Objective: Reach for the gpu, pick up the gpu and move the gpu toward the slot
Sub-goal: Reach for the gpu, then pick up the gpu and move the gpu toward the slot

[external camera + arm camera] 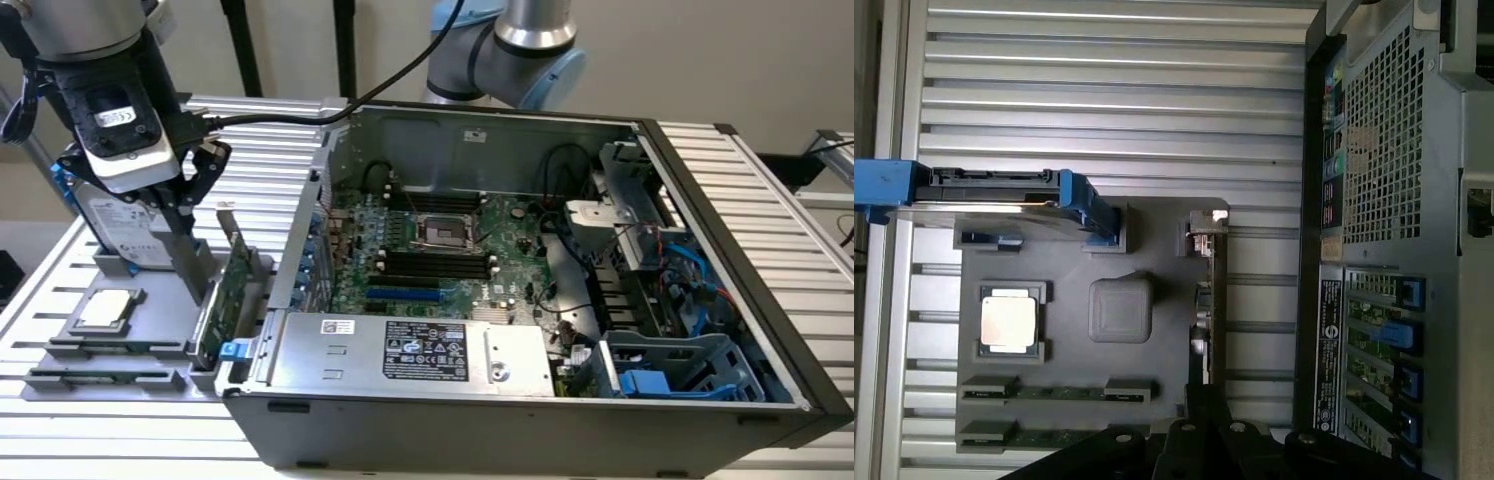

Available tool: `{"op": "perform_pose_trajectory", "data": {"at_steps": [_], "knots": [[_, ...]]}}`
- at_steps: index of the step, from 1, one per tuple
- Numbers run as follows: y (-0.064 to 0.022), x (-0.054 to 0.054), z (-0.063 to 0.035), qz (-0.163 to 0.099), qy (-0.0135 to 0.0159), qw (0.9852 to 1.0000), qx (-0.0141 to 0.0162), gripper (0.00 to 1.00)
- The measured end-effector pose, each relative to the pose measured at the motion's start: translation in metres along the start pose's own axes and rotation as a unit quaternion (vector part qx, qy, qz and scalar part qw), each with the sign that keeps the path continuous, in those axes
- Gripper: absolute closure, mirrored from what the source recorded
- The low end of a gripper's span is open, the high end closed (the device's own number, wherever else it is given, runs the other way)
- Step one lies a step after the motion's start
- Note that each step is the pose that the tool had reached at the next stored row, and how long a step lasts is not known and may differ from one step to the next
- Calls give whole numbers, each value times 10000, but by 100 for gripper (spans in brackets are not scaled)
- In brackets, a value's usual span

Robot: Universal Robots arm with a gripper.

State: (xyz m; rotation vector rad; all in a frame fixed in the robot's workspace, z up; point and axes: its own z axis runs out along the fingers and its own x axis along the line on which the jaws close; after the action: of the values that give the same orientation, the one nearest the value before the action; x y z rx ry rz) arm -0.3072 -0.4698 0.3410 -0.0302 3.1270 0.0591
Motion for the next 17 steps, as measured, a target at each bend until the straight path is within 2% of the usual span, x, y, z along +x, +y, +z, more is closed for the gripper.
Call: {"op": "perform_pose_trajectory", "data": {"at_steps": [8,10,13,15,17], "knots": [[0,0,0,0,0,10000,0,88],[0,0,0,0,0,10000,0,76],[0,0,0,0,0,10000,0,70],[0,0,0,0,0,10000,0,58],[0,0,1,0,-1,10000,0,58]]}}
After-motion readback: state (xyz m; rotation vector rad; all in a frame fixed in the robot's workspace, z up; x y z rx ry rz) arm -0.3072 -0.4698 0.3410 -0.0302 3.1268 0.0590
